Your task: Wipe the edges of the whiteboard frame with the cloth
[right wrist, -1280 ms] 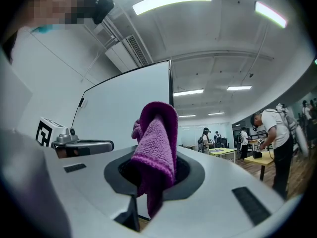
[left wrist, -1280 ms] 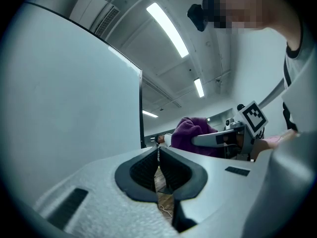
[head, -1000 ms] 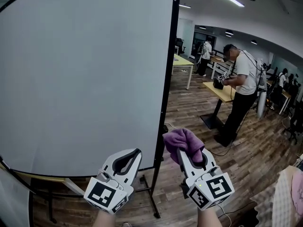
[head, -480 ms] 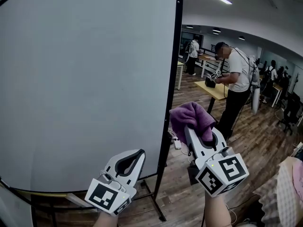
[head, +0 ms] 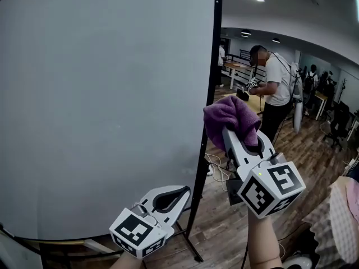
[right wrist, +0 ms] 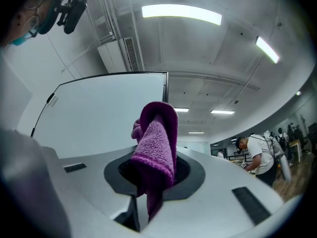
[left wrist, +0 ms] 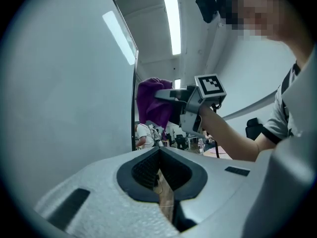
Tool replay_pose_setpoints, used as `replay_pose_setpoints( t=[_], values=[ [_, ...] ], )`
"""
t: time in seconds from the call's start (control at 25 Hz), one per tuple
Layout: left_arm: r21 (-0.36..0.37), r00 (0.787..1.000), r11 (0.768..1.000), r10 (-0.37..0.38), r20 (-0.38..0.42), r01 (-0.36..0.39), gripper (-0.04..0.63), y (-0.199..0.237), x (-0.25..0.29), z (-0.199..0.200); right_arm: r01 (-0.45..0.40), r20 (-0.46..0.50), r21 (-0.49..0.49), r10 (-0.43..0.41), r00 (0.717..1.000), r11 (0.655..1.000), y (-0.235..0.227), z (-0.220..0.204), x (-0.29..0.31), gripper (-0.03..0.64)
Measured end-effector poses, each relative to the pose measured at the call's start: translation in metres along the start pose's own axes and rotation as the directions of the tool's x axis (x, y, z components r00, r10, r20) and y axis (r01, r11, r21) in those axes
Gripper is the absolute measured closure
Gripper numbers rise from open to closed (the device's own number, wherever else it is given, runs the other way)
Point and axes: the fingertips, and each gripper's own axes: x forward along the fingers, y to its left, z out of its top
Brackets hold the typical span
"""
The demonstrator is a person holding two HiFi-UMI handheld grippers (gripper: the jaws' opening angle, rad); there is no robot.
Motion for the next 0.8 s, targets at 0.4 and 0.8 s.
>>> replay_pose_setpoints(
  t=[0.4, 0.8],
  values=[
    [-0.011, 0.994, 0.997, -0.082, -0.066, 0.081, 0.58, 0.006, -0.003, -0.013, 0.048, 0.012, 0.002, -0.048, 0.999, 0.999, -0.006, 0.029, 0.034, 0.545],
    [-0.01, 0.989, 0.99, -0.139, -0.052, 0.139, 0.58, 0.011, -0.002, -0.01, 0.086, 0.04, -0.005, -0.085, 0.996, 0.996, -0.014, 0.063, 0.055, 0.545]
  ],
)
